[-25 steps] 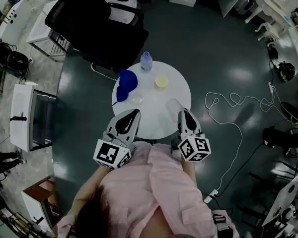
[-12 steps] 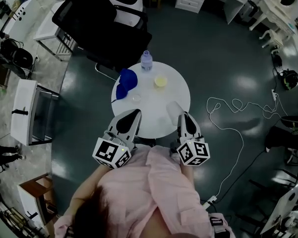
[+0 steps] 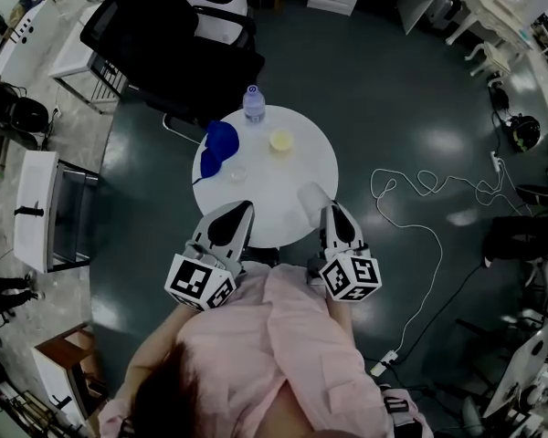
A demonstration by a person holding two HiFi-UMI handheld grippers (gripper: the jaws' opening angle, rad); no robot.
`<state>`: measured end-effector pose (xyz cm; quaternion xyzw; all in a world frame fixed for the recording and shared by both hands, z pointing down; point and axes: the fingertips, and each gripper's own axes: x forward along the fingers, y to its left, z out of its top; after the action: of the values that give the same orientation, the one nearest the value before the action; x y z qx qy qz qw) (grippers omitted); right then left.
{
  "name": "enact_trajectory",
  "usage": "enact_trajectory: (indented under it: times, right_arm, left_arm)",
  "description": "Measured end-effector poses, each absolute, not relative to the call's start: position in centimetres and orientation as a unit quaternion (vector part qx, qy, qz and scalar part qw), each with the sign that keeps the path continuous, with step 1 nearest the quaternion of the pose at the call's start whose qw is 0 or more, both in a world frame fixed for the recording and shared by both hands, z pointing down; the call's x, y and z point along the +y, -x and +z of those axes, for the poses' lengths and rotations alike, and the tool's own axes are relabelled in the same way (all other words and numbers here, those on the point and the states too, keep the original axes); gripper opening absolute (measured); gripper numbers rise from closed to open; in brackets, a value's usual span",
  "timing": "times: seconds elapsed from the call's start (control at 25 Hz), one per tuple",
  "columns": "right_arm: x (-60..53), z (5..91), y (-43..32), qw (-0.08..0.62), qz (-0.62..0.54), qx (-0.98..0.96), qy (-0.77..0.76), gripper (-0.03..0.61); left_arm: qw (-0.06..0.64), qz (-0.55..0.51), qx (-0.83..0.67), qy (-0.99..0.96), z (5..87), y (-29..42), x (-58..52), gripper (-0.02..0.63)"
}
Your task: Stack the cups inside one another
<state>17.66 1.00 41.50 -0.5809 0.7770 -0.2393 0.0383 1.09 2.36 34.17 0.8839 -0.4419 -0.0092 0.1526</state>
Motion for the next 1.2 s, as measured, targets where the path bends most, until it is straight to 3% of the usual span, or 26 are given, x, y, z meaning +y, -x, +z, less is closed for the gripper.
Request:
enact_trajectory:
  times: [1.2]
  right_arm:
    - [1.0,41.4,-18.4,0.03,-0.24,0.776,0.583,0.038]
  left_arm:
    - [0.146,-0.008,-0.481,-0.864,34.9,1.5,1.2,0.018]
